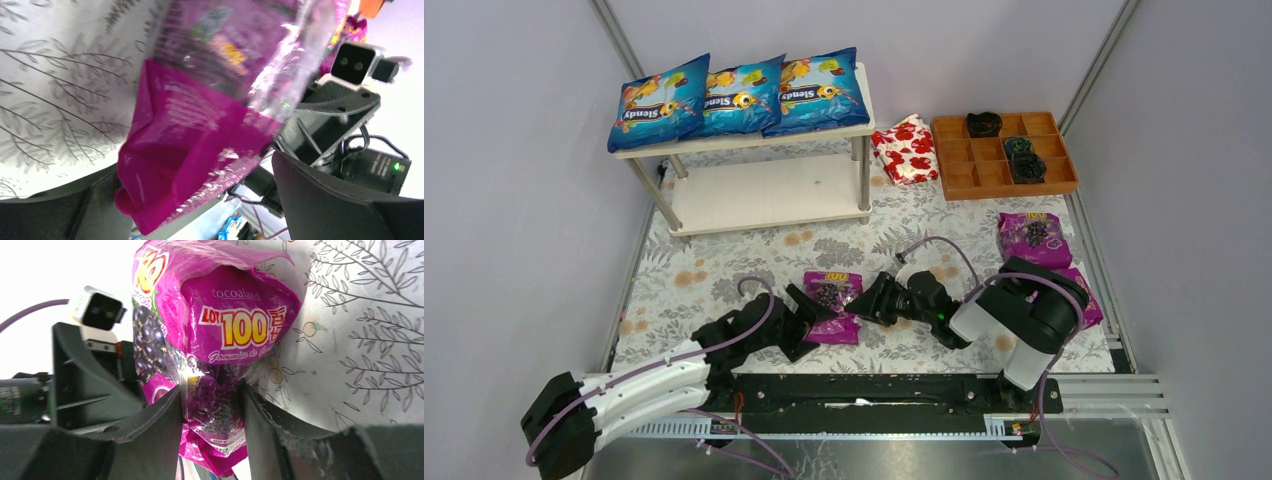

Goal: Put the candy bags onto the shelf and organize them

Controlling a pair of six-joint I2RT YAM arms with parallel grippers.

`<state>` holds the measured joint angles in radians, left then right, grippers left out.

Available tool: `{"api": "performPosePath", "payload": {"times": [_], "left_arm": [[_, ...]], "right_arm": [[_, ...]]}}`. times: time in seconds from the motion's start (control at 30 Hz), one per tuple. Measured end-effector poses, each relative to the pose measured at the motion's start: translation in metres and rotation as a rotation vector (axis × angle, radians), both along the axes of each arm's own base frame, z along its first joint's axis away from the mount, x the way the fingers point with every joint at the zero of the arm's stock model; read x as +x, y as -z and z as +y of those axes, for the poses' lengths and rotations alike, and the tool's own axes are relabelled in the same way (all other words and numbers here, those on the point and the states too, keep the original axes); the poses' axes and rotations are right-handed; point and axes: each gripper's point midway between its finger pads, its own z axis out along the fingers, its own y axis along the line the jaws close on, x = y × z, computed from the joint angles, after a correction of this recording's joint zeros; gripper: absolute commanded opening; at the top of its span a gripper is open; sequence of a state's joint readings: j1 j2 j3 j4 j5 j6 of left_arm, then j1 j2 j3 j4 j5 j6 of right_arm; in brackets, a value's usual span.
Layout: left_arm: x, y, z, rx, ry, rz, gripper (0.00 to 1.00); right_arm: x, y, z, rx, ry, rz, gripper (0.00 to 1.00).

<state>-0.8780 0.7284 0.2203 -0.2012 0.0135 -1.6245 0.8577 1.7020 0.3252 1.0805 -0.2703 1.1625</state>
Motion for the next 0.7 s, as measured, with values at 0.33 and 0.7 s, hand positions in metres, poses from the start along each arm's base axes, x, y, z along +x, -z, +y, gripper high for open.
{"api": "performPosePath", "payload": {"times": [0.33,0.7], "left_arm": [[0.016,0.014,-0.001,-0.020,-0.096,0.005,0.98],[0.085,0.005,0.022,0.061,-0.201,-0.081,0.98]], "right_arm": [[-0.001,-0.016,-0.008,0.057,0.061,-0.011,0.59],[-0.003,-0.019,-0.012,0.069,0.078,-0.015,0.61]]}}
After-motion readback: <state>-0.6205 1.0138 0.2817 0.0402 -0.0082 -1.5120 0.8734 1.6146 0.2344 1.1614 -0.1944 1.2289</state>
